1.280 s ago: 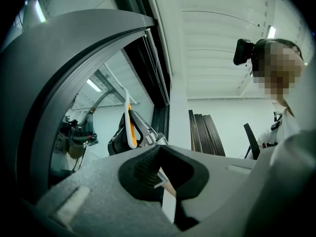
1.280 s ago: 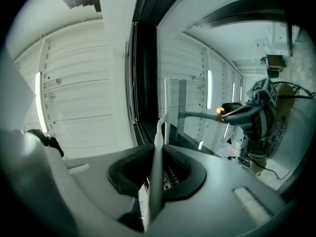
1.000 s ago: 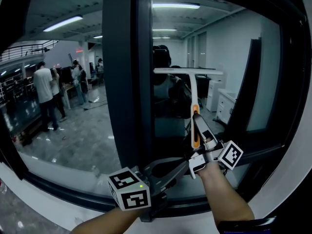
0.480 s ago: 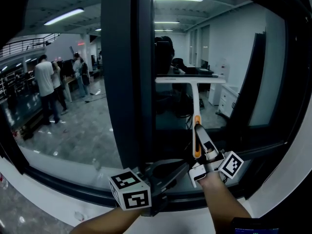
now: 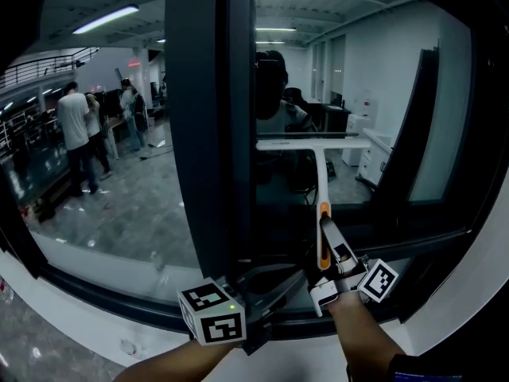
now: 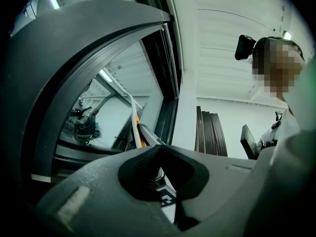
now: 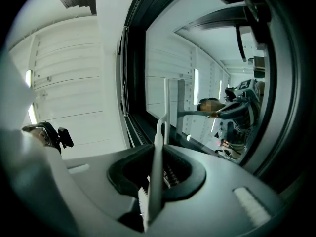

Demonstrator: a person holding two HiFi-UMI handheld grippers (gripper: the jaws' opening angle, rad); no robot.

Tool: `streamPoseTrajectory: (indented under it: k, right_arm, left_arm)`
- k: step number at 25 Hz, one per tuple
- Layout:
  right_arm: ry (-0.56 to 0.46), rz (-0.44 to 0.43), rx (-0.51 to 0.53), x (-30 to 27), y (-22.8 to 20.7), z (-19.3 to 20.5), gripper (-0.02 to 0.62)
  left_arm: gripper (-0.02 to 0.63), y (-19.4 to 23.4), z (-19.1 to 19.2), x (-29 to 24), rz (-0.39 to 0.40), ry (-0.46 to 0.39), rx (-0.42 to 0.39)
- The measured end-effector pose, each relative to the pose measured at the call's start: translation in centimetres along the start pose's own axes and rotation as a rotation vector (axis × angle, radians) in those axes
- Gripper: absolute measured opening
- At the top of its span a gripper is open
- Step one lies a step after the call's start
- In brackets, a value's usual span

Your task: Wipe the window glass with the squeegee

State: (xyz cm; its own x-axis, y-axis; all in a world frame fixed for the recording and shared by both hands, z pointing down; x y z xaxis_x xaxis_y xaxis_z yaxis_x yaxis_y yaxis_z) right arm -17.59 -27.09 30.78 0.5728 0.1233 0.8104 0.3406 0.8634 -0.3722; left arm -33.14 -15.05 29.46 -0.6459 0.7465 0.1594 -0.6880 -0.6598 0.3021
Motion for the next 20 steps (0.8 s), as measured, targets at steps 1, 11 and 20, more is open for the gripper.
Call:
streamPoseTrajectory:
  k: [1,11,20]
  right_arm:
    - [0.001,0.004,-0.002,0.4,0.0,0.1,0.063]
    - [-0.014,0.061,-0.043,3.7,-0.2,2.5,0.063]
    - [0.003,0.149,-0.073,7.5,-0.3,4.2,0.063]
  left_arm:
    - [0.000,0.1,0.3,0.0,-0.004,0.003,0.005]
    - [0.000,0.9,2.4,0.9,-0.032,0.026,0.044]
    - [0.000,1.8,4.4,1.2,-0.031,0.032,0.087]
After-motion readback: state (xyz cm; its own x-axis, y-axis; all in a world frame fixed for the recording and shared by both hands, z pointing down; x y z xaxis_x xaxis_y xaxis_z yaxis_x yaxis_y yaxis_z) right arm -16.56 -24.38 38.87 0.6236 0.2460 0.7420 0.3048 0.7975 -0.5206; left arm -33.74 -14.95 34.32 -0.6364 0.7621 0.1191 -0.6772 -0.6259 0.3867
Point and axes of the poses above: the fingertips, and each gripper's own axes: x backward along the fingers, y to its left, z out of its underside, the point moved 9 cm from there along x, backward along the fingers, and after that the axes turned 14 degrees about -z, right-handed, at the moved point
